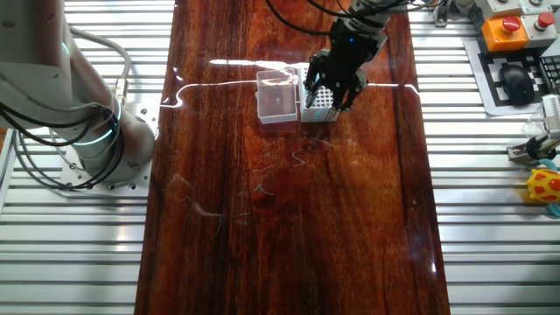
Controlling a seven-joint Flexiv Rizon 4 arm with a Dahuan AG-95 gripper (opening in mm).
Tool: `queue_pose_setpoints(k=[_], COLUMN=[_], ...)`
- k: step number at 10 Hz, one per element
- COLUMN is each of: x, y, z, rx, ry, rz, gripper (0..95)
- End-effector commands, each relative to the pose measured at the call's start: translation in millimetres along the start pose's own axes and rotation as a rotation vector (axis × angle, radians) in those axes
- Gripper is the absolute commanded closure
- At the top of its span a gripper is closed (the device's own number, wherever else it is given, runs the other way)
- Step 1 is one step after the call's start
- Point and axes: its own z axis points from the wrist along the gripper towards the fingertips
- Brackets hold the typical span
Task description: Insert a medium pipette tip into the holder for medium pipette tips
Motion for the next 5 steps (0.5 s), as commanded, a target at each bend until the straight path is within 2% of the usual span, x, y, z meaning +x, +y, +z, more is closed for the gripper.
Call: queue_pose_setpoints(k=[1,4,5], x=[0.4,0.4,39.4], y=[0.2,0.2,-15.9], z=[0.0,0.0,-14.1], rx=[0.001,0.001,-0.004], ry=[-0.001,-0.001,-0.173], rz=[0.000,0.000,0.118], gripper=[57.0,57.0,76.0])
